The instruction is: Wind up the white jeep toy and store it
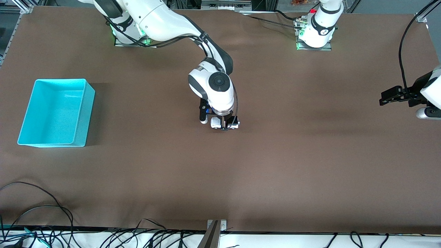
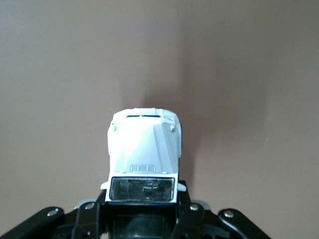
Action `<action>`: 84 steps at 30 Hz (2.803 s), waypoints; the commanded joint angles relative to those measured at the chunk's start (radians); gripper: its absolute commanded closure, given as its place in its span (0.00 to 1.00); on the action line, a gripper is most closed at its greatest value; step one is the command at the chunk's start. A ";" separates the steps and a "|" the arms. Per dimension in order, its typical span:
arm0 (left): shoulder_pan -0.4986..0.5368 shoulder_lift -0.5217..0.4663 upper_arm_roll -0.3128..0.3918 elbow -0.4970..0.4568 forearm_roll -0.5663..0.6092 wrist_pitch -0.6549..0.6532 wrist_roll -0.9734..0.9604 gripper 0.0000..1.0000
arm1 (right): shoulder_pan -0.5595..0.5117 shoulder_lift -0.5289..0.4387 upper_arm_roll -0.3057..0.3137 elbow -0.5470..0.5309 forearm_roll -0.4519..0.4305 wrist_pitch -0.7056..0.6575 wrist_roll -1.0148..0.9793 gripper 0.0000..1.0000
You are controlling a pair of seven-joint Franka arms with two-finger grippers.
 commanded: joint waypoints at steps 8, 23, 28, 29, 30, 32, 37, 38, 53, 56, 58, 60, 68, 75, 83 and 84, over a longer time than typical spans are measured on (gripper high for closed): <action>0.004 -0.015 -0.005 -0.016 -0.018 0.039 0.021 0.00 | -0.078 -0.099 0.005 -0.003 -0.012 -0.120 -0.058 1.00; 0.016 0.005 0.000 -0.018 -0.028 0.082 0.023 0.00 | -0.167 -0.170 0.004 -0.002 -0.026 -0.143 -0.095 1.00; 0.014 0.014 0.000 -0.016 -0.028 0.085 0.023 0.00 | -0.190 -0.197 0.004 -0.006 -0.020 -0.156 -0.147 1.00; 0.014 0.016 0.000 -0.016 -0.028 0.085 0.021 0.00 | -0.198 -0.200 0.004 -0.006 -0.016 -0.164 -0.156 1.00; 0.014 0.016 0.000 -0.016 -0.028 0.085 0.023 0.00 | -0.202 -0.203 0.004 -0.006 -0.014 -0.170 -0.164 1.00; 0.014 0.016 0.000 -0.016 -0.028 0.085 0.021 0.00 | -0.208 -0.206 0.004 -0.006 -0.014 -0.181 -0.172 1.00; 0.013 0.022 0.000 -0.016 -0.028 0.085 0.021 0.00 | -0.244 -0.229 0.005 -0.011 -0.012 -0.201 -0.208 1.00; 0.013 0.023 0.000 -0.016 -0.029 0.085 0.021 0.00 | -0.248 -0.234 0.005 -0.011 -0.011 -0.209 -0.217 1.00; 0.014 0.033 0.000 -0.010 -0.032 0.096 0.023 0.00 | -0.310 -0.257 0.008 -0.020 -0.009 -0.273 -0.287 1.00; 0.014 0.033 0.000 -0.010 -0.032 0.095 0.023 0.00 | -0.329 -0.291 0.010 -0.060 -0.005 -0.270 -0.311 1.00; 0.014 0.033 0.001 -0.010 -0.032 0.095 0.023 0.00 | -0.340 -0.308 0.010 -0.077 0.014 -0.268 -0.346 1.00; 0.014 0.033 0.001 -0.010 -0.032 0.095 0.023 0.00 | -0.365 -0.337 0.011 -0.112 0.032 -0.264 -0.394 1.00; 0.016 0.033 0.004 -0.006 -0.026 0.096 0.023 0.00 | -0.434 -0.453 0.015 -0.249 0.109 -0.259 -0.595 1.00; 0.025 0.033 0.006 -0.004 -0.032 0.096 0.027 0.00 | -0.480 -0.538 0.015 -0.370 0.144 -0.248 -0.763 1.00; 0.025 0.031 0.003 0.002 -0.034 0.096 0.029 0.00 | -0.550 -0.625 0.015 -0.502 0.187 -0.247 -0.975 1.00; 0.025 0.031 0.003 0.004 -0.035 0.096 0.027 0.00 | -0.560 -0.636 0.015 -0.517 0.187 -0.247 -0.997 1.00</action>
